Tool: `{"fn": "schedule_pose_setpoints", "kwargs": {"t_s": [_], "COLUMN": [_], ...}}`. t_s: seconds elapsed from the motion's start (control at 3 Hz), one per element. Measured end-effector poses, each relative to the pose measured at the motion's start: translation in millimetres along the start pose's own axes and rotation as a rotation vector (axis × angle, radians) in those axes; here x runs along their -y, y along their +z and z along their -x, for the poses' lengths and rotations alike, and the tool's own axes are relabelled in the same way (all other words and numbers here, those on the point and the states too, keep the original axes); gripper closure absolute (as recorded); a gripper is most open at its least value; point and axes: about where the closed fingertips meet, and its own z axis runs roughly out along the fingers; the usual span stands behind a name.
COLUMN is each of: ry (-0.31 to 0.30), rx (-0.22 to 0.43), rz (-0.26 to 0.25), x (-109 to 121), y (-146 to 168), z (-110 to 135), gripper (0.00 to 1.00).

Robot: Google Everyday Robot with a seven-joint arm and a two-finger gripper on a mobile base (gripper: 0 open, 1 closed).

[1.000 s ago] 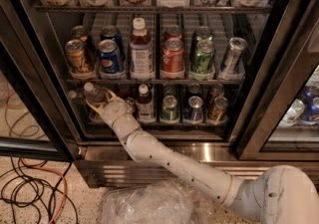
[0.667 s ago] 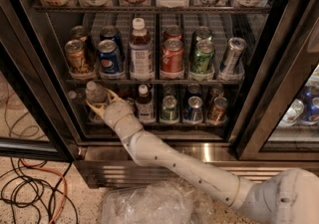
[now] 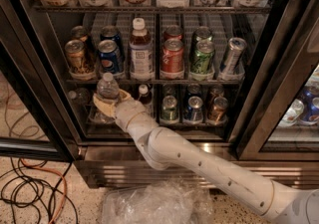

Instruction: Pick water bottle from bottom shelf of fridge

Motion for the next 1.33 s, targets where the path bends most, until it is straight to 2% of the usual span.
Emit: {"fn": "schedule_pose_setpoints", "kwargs": {"t_s": [0.33,0.67,1.0,1.33], "ry": [0.183,0.270,0.284,0.294], "rx": [-0.040,-0.082,-0.093,-0.097], "rz": [0.025,0.054,0.055,0.060], "x": [18,45,59,56], "y": [-13,-30,-35,-40], "z": [11,29,34,36], "gripper": [1.00,1.00,1.00,1.00]}}
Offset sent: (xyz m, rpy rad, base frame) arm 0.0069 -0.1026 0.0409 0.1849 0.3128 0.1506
